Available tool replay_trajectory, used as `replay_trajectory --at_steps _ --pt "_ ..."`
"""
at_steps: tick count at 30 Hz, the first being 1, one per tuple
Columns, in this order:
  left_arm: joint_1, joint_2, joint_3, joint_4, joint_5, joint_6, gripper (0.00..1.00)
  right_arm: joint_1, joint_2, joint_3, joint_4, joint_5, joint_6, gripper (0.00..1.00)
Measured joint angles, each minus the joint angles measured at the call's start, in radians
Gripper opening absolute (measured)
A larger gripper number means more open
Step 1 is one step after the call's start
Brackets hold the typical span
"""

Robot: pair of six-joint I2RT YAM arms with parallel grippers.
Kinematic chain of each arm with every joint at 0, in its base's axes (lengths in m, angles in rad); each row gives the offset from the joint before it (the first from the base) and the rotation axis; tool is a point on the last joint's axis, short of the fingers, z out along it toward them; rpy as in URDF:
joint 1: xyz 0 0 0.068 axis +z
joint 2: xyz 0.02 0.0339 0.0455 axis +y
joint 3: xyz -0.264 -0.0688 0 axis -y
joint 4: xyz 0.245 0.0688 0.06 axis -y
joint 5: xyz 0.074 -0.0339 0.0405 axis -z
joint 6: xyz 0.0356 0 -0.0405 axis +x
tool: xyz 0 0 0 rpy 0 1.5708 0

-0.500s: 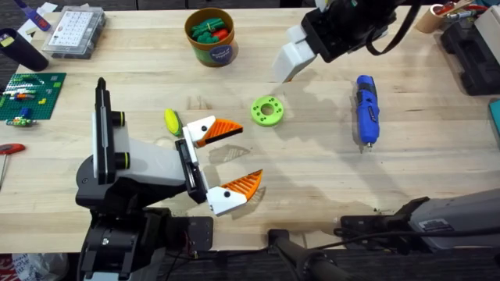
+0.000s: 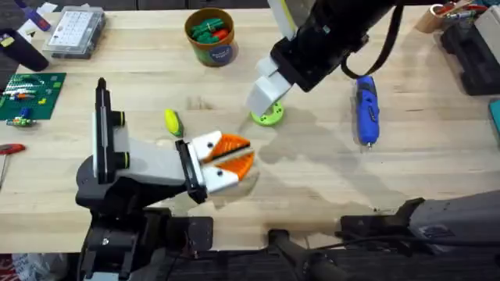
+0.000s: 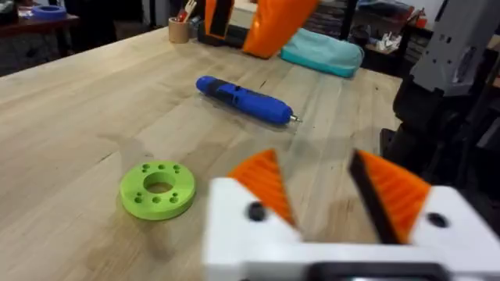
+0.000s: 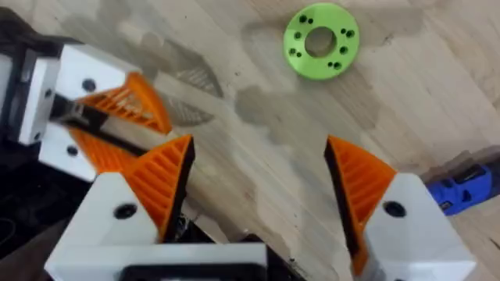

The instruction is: Pick up the gripper from the table and insert it into the empty holder that is missing its gripper. Then pick up a screw, insert it into the mounting hole, and use the screwdriver to tighten it. Finally, clean up the table by picking up the vegetable and placing it into the bucket.

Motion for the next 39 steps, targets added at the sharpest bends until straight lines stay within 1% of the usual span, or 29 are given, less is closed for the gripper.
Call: replay_trajectory --at_steps 1,2,3,11,17,22,25,29,32,37,39 --pt "0.000 0.000 0.000 0.000 0.000 0.000 0.072 0.001 0.000 0.000 -0.003 0.002 0.000 0.987" --pt "0.000 0.000 0.000 0.000 0.000 0.002 0.021 0.001 0.000 0.000 -0.007 0.005 -0.001 0.987" --pt "0.000 0.000 0.000 0.000 0.000 0.003 0.009 0.001 0.000 0.000 -0.013 0.007 -0.001 0.987" --pt "0.000 0.000 0.000 0.000 0.000 0.003 0.005 -0.035 0.000 0.000 -0.036 0.028 0.013 0.987" --pt "0.000 0.000 0.000 0.000 0.000 0.003 0.005 -0.117 -0.014 -0.001 -0.096 0.090 0.063 0.987" --pt "0.000 0.000 0.000 -0.003 0.002 0.003 0.005 -0.197 -0.101 -0.022 -0.141 0.144 0.098 0.987" --pt "0.000 0.000 0.000 -0.003 0.003 0.003 0.005 -0.280 -0.164 -0.082 -0.126 0.167 0.126 0.987" --pt "0.000 0.000 0.000 -0.003 0.003 0.003 0.005 -0.380 -0.189 -0.187 -0.086 0.184 0.147 0.987" --pt "0.000 0.000 0.000 -0.003 0.003 0.003 0.005 -0.449 -0.184 -0.284 -0.015 0.190 0.154 0.987" --pt "0.000 0.000 0.000 -0.003 0.003 0.003 0.005 -0.559 -0.177 -0.448 0.154 0.192 0.160 0.987" --pt "0.000 0.000 0.000 -0.003 0.003 0.003 0.005 -0.600 -0.174 -0.497 0.205 0.193 0.160 0.987"
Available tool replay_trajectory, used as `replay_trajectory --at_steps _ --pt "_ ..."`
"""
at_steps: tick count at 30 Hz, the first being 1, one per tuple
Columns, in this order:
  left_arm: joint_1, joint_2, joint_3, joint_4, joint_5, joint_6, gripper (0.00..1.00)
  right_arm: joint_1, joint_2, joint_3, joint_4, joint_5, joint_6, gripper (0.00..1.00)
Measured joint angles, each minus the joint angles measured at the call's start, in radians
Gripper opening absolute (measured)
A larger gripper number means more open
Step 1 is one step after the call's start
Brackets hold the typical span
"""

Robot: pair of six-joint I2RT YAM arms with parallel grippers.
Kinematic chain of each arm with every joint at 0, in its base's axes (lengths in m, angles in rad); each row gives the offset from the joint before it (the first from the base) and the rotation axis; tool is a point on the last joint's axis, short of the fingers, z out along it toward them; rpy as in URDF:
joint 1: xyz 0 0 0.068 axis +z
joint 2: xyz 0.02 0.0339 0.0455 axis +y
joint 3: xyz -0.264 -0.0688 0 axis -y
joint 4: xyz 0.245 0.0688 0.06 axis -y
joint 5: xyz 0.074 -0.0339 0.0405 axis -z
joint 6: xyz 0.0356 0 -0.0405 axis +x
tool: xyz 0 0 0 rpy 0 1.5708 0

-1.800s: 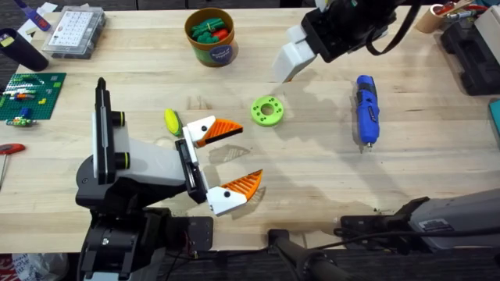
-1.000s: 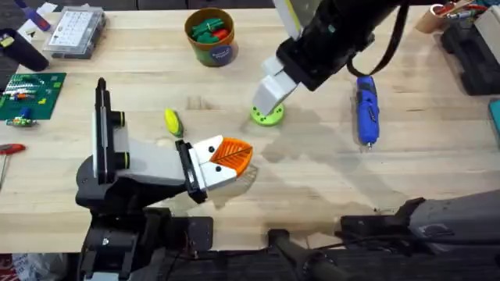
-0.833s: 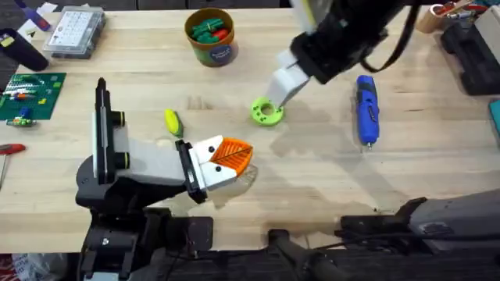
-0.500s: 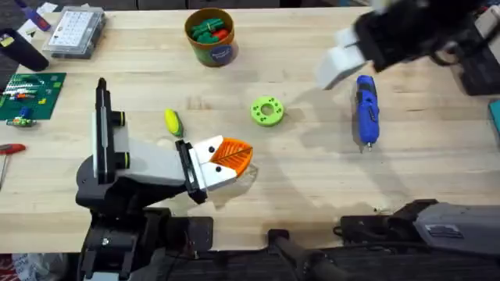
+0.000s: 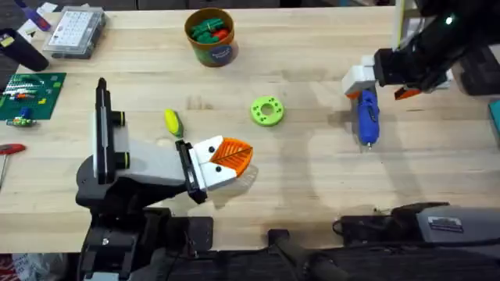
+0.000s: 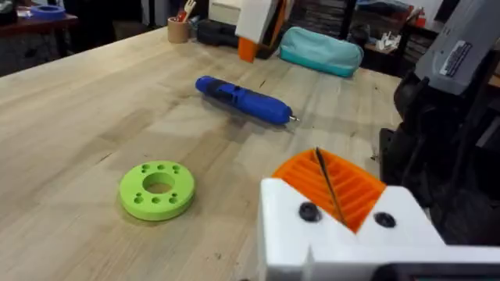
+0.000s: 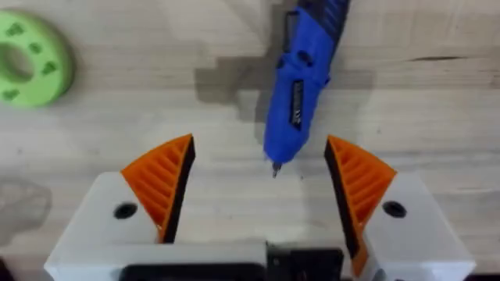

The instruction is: Pick up the gripper from the table and insert it into the empty holder that is missing its gripper. Then pick up a screw, insert it into the mounting hole, and use the screwdriver to tighten it. Finally, clean up the table by picking up the vegetable and placing it into the bucket.

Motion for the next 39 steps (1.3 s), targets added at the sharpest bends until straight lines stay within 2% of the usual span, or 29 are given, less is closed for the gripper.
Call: replay_trajectory --at_steps 5,10,17,39 --pt "0.000 0.000 0.000 0.000 0.000 0.000 0.005 -0.095 0.008 -0.079 0.112 0.001 -0.007 0.987" --pt "0.000 0.000 0.000 0.000 0.000 0.000 0.005 -0.161 0.067 -0.097 0.203 0.001 -0.041 0.987" --pt "0.000 0.000 0.000 0.000 -0.003 0.000 0.005 -0.166 0.169 -0.099 0.315 -0.004 -0.084 0.987" --pt "0.000 0.000 0.000 0.000 -0.003 0.000 0.005 -0.166 0.336 -0.100 0.325 -0.015 -0.101 0.984"
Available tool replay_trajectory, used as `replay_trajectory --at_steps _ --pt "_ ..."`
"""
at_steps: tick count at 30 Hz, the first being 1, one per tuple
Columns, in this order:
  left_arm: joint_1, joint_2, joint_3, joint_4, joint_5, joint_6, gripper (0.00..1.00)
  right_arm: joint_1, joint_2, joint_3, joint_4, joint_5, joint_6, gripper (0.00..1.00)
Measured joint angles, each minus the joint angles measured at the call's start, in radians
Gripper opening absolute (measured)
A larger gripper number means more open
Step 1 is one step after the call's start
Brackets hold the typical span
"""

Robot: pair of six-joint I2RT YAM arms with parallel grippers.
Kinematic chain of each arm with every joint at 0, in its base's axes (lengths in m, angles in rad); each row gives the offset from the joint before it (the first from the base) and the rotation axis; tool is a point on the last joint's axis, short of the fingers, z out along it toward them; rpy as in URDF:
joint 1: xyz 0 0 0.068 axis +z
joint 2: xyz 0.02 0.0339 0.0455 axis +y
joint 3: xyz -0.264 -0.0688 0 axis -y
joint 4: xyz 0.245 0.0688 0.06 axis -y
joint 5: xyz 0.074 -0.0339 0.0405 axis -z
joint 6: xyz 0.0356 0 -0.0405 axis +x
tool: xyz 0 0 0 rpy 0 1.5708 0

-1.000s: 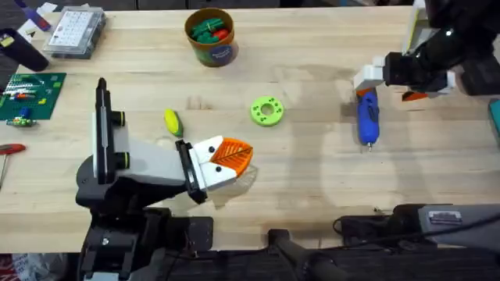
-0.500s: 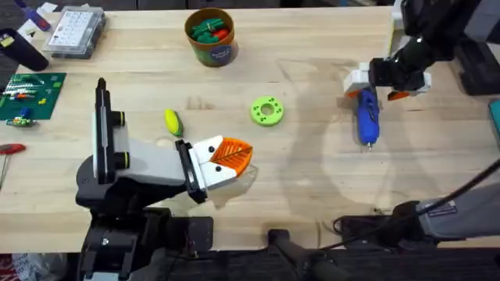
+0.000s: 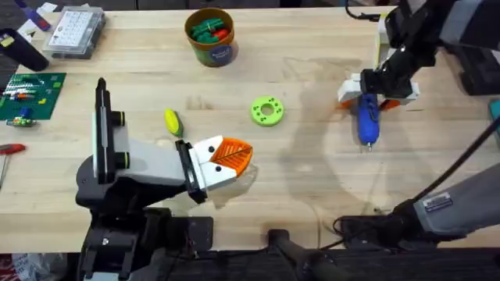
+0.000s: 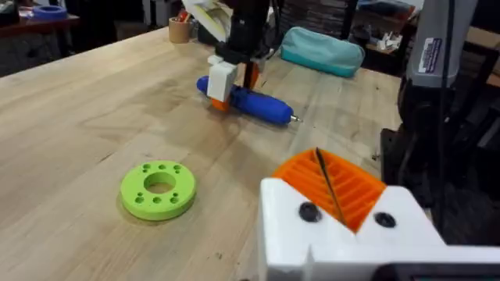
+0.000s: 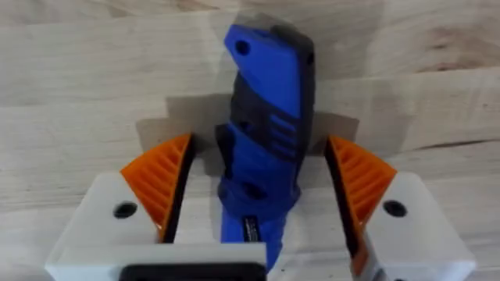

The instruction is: Pick up the gripper from the table and insert it into the empty holder that is missing its gripper. Then pick up a screw, insert it into the mounting hole, and use the screwdriver to tighten it. Finally, clean up the table by picking up the vegetable and placing it into the bucket.

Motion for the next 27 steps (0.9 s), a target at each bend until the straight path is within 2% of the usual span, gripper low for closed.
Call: replay_trajectory --at_steps 4,7,16,17,27 --pt "0.000 0.000 0.000 0.000 0.000 0.000 0.005 0.000 0.001 0.001 0.005 -0.004 0.000 0.928" --pt "0.000 0.000 0.000 0.000 0.000 0.000 0.005 0.000 0.001 0.001 0.015 -0.006 -0.002 0.814" --pt "0.000 0.000 0.000 0.000 0.000 0.000 0.005 -0.001 0.003 -0.001 0.050 0.001 -0.010 0.058" --pt "0.000 0.000 0.000 0.000 0.000 0.000 0.005 -0.001 0.003 -0.001 0.054 -0.002 -0.010 0.024" --pt "0.000 0.000 0.000 0.000 0.000 0.000 0.005 0.000 0.000 -0.002 0.057 -0.004 -0.011 0.024"
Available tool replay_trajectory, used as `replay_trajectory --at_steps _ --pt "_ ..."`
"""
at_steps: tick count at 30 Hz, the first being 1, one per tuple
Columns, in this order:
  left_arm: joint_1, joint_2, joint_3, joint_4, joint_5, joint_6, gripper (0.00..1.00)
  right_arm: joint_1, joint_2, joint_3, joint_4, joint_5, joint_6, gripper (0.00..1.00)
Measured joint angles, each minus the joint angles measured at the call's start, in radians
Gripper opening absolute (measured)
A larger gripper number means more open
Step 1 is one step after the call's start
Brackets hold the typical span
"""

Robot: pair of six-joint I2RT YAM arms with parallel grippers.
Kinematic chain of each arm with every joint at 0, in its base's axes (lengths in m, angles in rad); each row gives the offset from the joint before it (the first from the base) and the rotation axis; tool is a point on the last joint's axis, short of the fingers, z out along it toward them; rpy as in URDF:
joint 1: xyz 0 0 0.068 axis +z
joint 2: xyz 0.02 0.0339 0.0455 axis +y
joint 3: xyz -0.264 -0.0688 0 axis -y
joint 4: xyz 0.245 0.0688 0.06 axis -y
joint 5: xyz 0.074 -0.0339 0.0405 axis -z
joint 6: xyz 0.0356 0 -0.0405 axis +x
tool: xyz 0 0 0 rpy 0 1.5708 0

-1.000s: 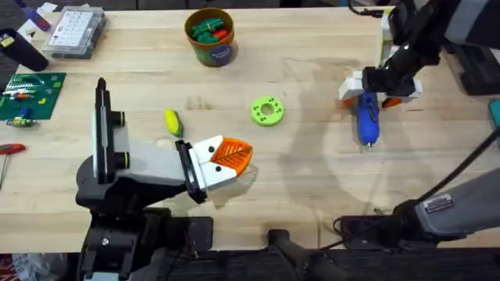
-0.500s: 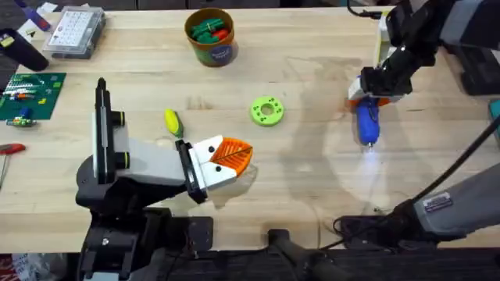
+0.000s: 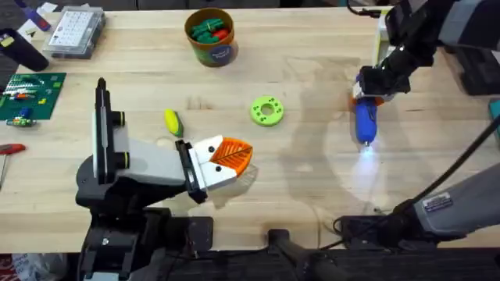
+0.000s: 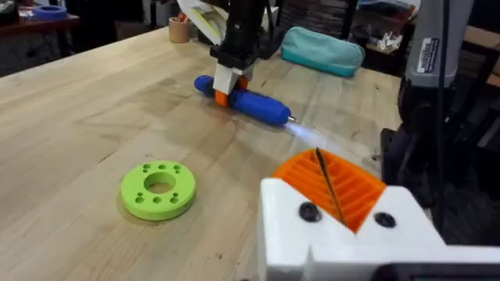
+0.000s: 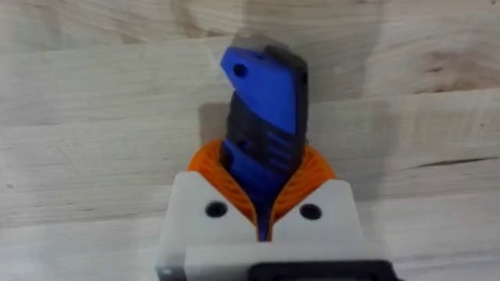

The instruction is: Pick up the gripper from the table and insert it into the empty holder that is missing its gripper. Then pick up a screw, insert it into the mounting hole, and use the screwdriver to tighten it. Finally, clean up the table by picking up the vegetable and placing it into the bucket.

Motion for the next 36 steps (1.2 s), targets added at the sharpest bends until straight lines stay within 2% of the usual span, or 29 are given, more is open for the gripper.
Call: replay_trajectory --at_steps 4,9,16,21,26,30,36 --pt "0.000 0.000 0.000 0.000 0.000 0.000 0.005 0.004 -0.060 -0.002 -0.006 0.000 0.000 0.024" --pt "0.000 0.000 0.000 0.000 0.000 0.000 0.005 0.030 -0.225 0.004 -0.007 0.001 0.000 0.023" --pt "0.000 0.000 0.000 0.000 0.000 0.000 0.005 0.099 -0.451 0.099 -0.004 -0.004 0.000 0.023" --pt "0.000 0.000 0.000 0.000 0.000 0.000 0.005 0.154 -0.587 0.165 0.099 -0.004 0.000 0.023" --pt "0.000 0.000 0.000 0.000 0.000 0.000 0.005 0.229 -0.684 0.175 0.223 -0.012 0.000 0.023" --pt "0.000 0.000 0.000 0.000 -0.001 0.000 0.005 0.280 -0.720 0.175 0.286 -0.075 0.002 0.022" --pt "0.000 0.000 0.000 0.000 -0.001 0.000 0.005 0.334 -0.733 0.175 0.475 -0.247 0.010 0.022"
